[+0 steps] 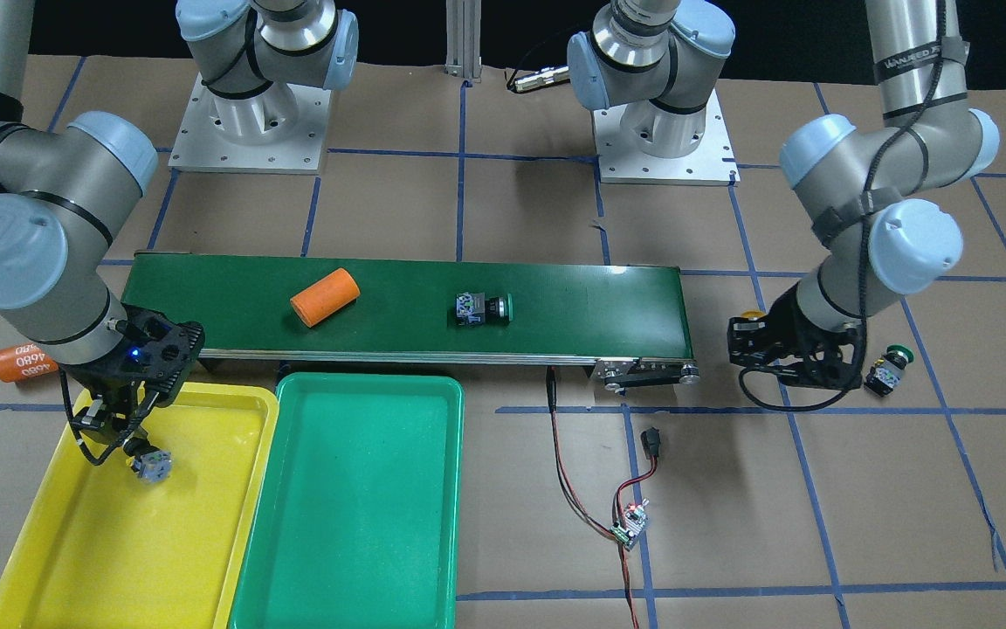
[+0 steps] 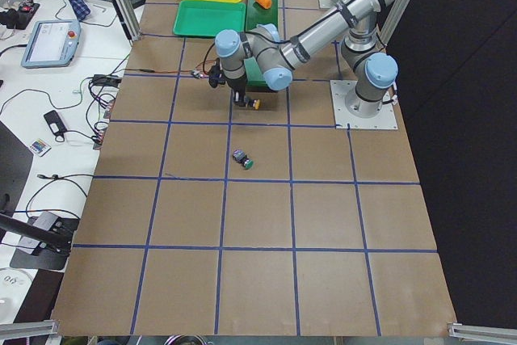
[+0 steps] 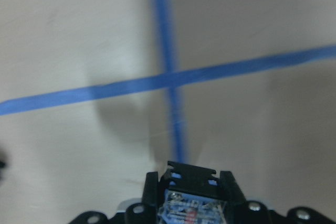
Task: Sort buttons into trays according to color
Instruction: 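Place green-capped button on belt with left gripper while right gripper moves over cylinder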
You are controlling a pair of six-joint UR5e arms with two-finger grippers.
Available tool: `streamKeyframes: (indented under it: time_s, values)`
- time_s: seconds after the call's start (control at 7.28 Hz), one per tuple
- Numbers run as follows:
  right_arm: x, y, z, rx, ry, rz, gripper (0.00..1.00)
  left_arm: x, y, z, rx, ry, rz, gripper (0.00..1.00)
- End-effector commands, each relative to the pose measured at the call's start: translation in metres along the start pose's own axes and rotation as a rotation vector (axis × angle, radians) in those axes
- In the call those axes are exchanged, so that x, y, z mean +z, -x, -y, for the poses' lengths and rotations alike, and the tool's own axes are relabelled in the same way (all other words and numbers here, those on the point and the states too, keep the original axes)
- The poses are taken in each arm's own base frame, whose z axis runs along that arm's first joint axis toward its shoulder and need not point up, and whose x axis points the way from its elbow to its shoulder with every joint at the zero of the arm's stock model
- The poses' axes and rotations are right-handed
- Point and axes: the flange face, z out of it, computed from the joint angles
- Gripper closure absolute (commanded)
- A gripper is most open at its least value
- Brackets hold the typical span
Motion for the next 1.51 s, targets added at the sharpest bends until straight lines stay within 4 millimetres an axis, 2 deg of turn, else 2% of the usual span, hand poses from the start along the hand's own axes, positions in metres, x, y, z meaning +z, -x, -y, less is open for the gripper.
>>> streamKeyframes:
  time_s: [0.0, 0.14, 0.27, 0.41, 0.55, 0.69, 0.82, 0.96, 1.1, 1.24, 1.37]
  values:
    - [-0.024, 0.025, 0.008, -0.043, -0.009, 0.062, 0.00, -0.023, -0.121, -0.017, -0.108, -0.035, -0.047, 1.00]
    - [-0.029, 0.039, 0.021, -0.102, -0.007, 0.084, 0.00, -0.010, -0.144, -0.022, -0.120, -0.008, -0.052, 1.00]
    - [-0.030, 0.062, 0.031, -0.127, -0.005, 0.092, 0.00, 0.001, -0.150, -0.022, -0.111, 0.015, -0.050, 0.49]
    - [-0.037, 0.091, 0.027, -0.135, 0.005, 0.085, 0.00, 0.008, -0.153, -0.027, -0.109, 0.032, -0.044, 0.13]
    - [-0.041, 0.115, 0.024, -0.131, 0.005, 0.081, 0.00, 0.005, -0.148, -0.025, -0.111, 0.021, -0.043, 0.06]
    - [-0.040, 0.131, 0.023, -0.123, -0.002, 0.086, 0.00, -0.027, -0.134, -0.015, -0.120, -0.051, -0.038, 0.00]
    - [-0.040, 0.135, 0.023, -0.133, -0.001, 0.084, 0.00, -0.052, -0.075, 0.009, -0.166, -0.045, -0.042, 0.00]
    - [-0.039, 0.136, 0.023, -0.130, -0.005, 0.086, 0.00, -0.063, -0.015, 0.017, -0.129, -0.007, -0.060, 0.00]
    - [-0.039, 0.137, 0.023, -0.129, -0.010, 0.087, 0.00, -0.060, 0.031, 0.022, -0.058, -0.009, -0.062, 0.00]
    - [-0.044, 0.140, 0.026, -0.134, -0.010, 0.078, 0.00, -0.051, 0.076, 0.026, -0.041, -0.004, -0.061, 0.00]
    - [-0.048, 0.146, 0.033, -0.154, -0.011, 0.070, 0.00, -0.035, 0.112, 0.035, 0.021, -0.014, -0.017, 0.00]
